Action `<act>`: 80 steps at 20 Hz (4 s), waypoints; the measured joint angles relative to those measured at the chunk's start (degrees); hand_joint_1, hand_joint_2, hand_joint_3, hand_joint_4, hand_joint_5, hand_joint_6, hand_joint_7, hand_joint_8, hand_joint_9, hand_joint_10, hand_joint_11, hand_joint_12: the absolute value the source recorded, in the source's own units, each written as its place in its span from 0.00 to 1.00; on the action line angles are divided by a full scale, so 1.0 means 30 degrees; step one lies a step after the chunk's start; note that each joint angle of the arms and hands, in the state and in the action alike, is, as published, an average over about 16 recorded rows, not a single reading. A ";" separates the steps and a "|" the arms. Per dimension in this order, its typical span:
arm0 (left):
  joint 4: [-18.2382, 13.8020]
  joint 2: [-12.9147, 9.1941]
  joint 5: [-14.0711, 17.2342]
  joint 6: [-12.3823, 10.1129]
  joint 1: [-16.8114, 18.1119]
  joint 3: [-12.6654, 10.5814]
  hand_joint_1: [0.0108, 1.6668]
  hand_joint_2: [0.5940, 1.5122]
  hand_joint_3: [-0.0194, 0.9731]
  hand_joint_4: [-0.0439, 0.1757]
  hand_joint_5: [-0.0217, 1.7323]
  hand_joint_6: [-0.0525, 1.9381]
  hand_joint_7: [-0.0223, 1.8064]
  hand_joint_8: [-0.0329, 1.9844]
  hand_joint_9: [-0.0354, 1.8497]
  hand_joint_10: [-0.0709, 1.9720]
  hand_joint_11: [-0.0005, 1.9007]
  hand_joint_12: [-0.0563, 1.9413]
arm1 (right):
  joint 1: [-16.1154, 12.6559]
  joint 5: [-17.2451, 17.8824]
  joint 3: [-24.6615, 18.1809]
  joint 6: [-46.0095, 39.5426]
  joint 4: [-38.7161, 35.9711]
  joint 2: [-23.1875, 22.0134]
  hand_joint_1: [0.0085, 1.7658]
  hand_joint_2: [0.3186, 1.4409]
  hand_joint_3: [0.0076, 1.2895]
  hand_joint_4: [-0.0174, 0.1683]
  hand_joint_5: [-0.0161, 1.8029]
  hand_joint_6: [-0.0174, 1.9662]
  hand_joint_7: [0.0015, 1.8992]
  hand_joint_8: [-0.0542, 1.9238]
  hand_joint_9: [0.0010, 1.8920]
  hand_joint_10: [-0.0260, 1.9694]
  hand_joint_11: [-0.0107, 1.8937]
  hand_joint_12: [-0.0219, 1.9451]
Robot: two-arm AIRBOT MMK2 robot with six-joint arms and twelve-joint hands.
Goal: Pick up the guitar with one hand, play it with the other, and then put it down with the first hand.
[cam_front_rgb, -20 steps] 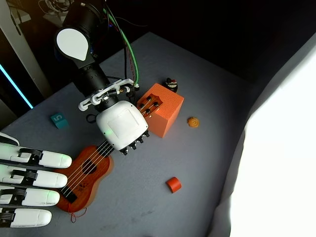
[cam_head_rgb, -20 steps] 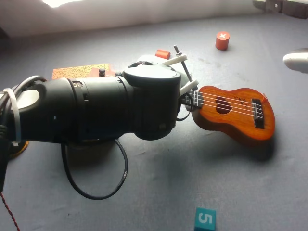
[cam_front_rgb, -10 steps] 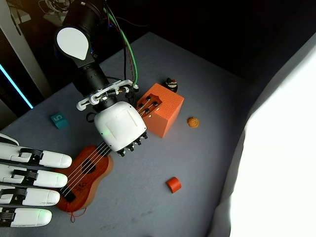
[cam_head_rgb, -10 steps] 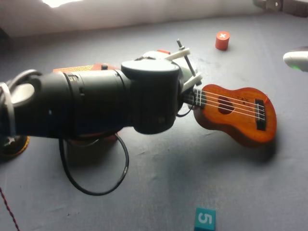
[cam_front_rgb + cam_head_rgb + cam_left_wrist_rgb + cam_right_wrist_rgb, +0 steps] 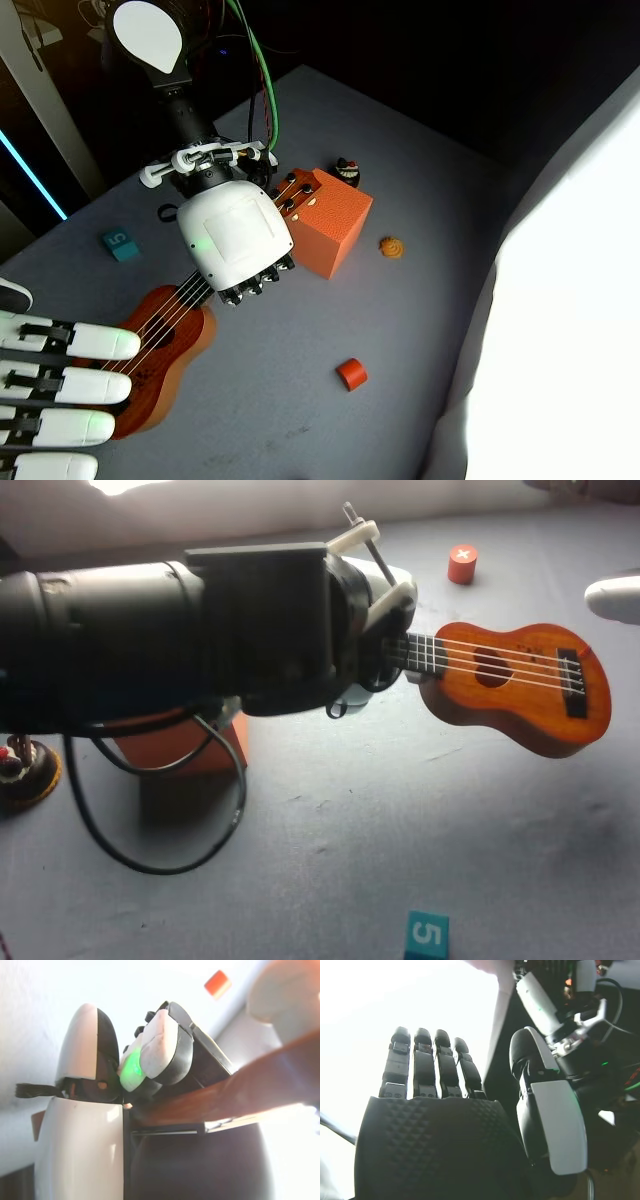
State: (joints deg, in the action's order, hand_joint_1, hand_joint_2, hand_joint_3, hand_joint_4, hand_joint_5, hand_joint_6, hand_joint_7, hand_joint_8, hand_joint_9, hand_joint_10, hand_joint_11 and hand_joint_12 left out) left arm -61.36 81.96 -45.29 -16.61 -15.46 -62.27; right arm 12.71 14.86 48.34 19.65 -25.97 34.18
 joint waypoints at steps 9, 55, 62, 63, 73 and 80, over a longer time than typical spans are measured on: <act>0.2691 -0.2498 0.1171 0.1575 0.1477 0.2182 0.93 0.50 0.01 0.19 0.76 0.98 0.74 0.99 0.77 0.99 0.78 0.99 | 0.0238 0.2904 0.0628 -1.0293 -1.0516 0.0044 0.32 0.88 0.01 0.09 0.06 0.03 0.06 0.04 0.04 0.02 0.02 0.03; 0.4227 -0.4045 0.2112 0.3630 0.2694 0.3867 0.93 0.50 0.01 0.19 0.78 0.97 0.75 0.97 0.77 0.99 0.79 0.99 | 0.0962 0.9194 0.0635 -1.3305 -1.7140 -0.0356 0.31 0.89 0.00 0.09 0.11 0.13 0.17 0.03 0.01 0.35 0.00 0.57; 0.4085 -0.4045 0.2115 0.3537 0.2694 0.3819 0.93 0.50 0.01 0.19 0.76 0.98 0.75 0.98 0.77 0.99 0.78 0.99 | 0.0714 0.8428 0.0734 -1.2141 -1.6077 -0.0346 0.31 0.89 0.00 0.09 0.08 0.18 0.14 0.03 0.01 0.31 0.01 0.54; 0.4066 -0.4045 0.2115 0.3515 0.2694 0.3814 0.93 0.50 0.01 0.19 0.76 0.98 0.75 0.98 0.77 0.99 0.78 0.99 | 0.0698 0.8238 0.0758 -1.1887 -1.5800 -0.0335 0.31 0.89 0.00 0.09 0.08 0.18 0.14 0.03 0.01 0.30 0.01 0.54; 0.3375 -0.4105 0.1829 0.2079 0.2522 0.3923 0.93 0.50 0.01 0.19 0.75 0.97 0.74 0.98 0.76 0.99 0.78 0.99 | 0.0692 0.5603 0.1235 -0.9551 -1.0840 -0.0135 0.30 0.89 0.01 0.09 0.06 0.18 0.11 0.03 0.01 0.28 0.02 0.54; 0.1264 -0.4467 0.1223 -0.1527 0.1603 0.4506 0.93 0.50 0.01 0.19 0.75 0.97 0.74 0.98 0.76 0.99 0.78 0.99 | 0.0724 0.4333 0.1567 -0.8738 -0.7677 -0.0013 0.31 0.89 0.01 0.09 0.06 0.18 0.11 0.03 0.01 0.27 0.02 0.54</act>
State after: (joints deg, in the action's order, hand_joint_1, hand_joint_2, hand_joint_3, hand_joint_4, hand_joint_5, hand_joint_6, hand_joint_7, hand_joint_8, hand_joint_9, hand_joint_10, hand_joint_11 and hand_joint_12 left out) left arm -57.57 68.56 -41.62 -21.19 -10.65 -48.75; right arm 14.88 27.86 53.04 -6.56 -49.01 34.14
